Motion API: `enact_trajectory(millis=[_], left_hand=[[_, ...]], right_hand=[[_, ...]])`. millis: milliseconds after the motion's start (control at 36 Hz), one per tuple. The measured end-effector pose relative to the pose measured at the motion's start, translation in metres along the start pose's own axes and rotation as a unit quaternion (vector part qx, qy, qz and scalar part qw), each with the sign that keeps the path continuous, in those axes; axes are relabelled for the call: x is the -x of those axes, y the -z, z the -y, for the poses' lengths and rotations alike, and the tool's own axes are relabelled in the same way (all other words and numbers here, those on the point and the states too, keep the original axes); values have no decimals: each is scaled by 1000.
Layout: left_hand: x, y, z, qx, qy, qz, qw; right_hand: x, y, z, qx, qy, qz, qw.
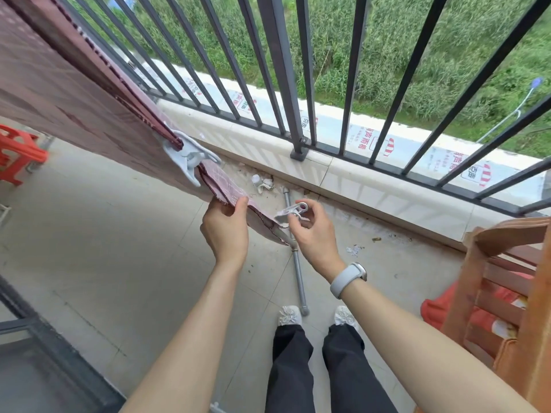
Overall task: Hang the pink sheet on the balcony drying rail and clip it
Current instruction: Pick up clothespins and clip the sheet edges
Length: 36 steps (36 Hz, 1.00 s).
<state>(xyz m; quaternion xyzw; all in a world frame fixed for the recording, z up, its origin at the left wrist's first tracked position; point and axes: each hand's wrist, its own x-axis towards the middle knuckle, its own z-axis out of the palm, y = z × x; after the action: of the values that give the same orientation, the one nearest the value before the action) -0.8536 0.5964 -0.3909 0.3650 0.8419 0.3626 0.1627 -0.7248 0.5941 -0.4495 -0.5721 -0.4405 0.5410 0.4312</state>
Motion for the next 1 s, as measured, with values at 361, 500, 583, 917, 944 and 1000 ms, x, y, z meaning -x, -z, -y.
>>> enact_trajectory(millis=[361, 500, 583, 917, 944, 1000], left_hand=[[-6, 16, -10, -43, 12, 68, 997], [-9, 19, -14, -57, 13, 86, 995], [-9, 20, -17, -40, 31, 99, 994], [-9, 30, 8, 3, -57, 201, 978], [-6, 31, 15, -6, -73, 200, 977], [5, 31, 31, -27, -102, 193, 975]], right_hand=[[17, -16, 19, 44, 117, -23, 992], [21, -24, 15, 80, 149, -66, 983], [18, -31, 15, 78, 140, -94, 983], [19, -38, -7, 175, 108, -2, 979], [23, -34, -9, 190, 97, 6, 977], [33, -22, -12, 231, 98, -5, 968]])
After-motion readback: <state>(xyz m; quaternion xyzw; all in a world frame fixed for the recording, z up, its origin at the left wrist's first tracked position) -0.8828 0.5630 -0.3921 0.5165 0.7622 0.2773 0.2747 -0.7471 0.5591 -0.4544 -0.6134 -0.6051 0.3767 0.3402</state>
